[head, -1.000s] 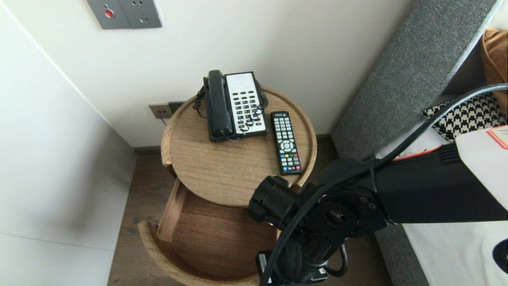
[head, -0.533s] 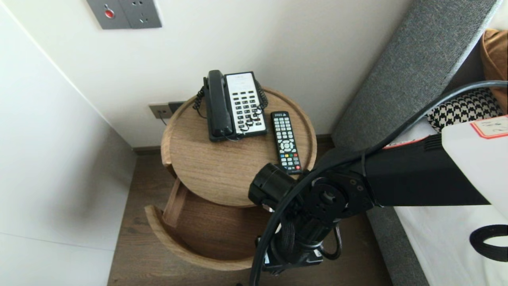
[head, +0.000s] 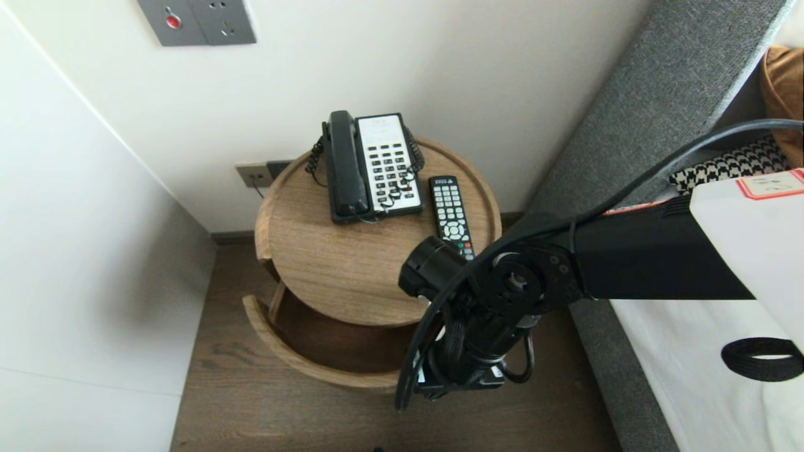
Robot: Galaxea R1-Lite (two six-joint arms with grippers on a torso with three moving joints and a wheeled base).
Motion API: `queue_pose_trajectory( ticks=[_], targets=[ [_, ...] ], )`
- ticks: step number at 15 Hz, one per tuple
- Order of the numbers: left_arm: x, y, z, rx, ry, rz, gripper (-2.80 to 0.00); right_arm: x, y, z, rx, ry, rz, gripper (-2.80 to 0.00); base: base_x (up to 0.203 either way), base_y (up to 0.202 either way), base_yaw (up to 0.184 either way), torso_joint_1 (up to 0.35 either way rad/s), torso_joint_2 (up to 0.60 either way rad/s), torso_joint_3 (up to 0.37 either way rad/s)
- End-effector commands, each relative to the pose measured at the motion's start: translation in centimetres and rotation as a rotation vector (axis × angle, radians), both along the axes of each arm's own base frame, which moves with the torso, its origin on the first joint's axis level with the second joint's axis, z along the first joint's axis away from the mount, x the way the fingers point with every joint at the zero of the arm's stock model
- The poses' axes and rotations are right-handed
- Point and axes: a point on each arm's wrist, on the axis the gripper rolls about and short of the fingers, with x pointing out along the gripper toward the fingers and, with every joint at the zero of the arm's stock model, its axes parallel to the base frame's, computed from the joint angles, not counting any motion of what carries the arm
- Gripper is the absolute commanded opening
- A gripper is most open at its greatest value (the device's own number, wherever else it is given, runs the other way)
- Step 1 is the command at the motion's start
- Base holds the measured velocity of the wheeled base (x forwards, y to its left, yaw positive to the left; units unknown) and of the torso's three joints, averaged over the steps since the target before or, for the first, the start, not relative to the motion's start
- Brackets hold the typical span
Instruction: Close the nightstand drawer
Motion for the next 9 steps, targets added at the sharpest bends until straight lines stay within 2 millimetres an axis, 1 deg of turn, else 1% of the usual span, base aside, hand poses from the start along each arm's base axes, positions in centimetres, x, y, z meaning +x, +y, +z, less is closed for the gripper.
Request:
queue_pose_trajectory(
  ticks=[1, 6, 9],
  targets=[
    [0.3, 0.0, -1.1, 0.0, 0.035, 0.0, -2.8, 0.5, -0.1, 0.0, 0.002, 0.001, -0.014, -2.8, 0.0, 0.0, 0.0, 0.0, 0.0, 0.0],
    [0.3, 0.0, -1.1, 0.0, 0.035, 0.0, -2.8, 2.0, -0.7, 0.5, 0.014, -0.031, -0.034, -2.8, 0.0, 0.0, 0.0, 0.0, 0.0, 0.0],
    [0.3, 0.0, -1.1, 0.0, 0.035, 0.0, -2.8, 3.0, -1.2, 1.3, 0.012, -0.041, -0.061, -2.8, 0.0, 0.0, 0.0, 0.0, 0.0, 0.0]
  ],
)
